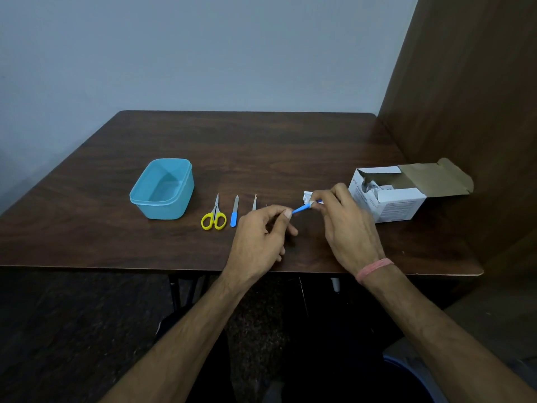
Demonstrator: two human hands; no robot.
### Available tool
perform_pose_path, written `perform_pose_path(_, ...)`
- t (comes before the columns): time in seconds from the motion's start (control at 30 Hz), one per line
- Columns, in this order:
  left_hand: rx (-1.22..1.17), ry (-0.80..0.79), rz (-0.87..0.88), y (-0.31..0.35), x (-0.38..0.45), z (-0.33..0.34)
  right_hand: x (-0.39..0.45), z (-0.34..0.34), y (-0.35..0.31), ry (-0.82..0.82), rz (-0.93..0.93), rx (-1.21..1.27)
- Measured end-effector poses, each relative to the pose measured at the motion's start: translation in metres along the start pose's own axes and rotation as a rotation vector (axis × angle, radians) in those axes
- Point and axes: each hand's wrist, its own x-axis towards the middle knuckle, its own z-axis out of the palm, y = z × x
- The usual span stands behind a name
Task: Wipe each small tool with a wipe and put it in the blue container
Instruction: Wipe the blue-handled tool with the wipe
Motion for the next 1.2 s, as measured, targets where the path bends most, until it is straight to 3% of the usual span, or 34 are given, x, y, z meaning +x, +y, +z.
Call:
perform_pose_path(0.23,-0.002,-0.035,0.0,-0.0012,0.0,-0.0045,-0.0012,-0.0047,-0.0041,-0.05,-0.11,0.052)
perform_pose_path(0.43,-0.03,0.007,-0.018,-0.0001,0.0011,-0.0017,-0.0007,-0.0046,-0.0024,0.083,-0.03,0.006)
perform_pose_path(0.67,-0.001,-0.038,0.01,-0.0019,0.0013,-0.0026,-0.0011,-0.008,-0.0054,-0.041,-0.151,0.051)
perform_pose_path(1.0,-0.033,-0.021,0.0,-0.0023,0.0012,-0.0019,0.0011,-0.0024,-0.0042,0.051,0.011,-0.051)
perform_pose_path(1.2,-0.025,-0.043,0.011,-0.0031,0.0008,-0.0029,-0.0018,-0.0031,-0.0056,-0.055,-0.126,0.022)
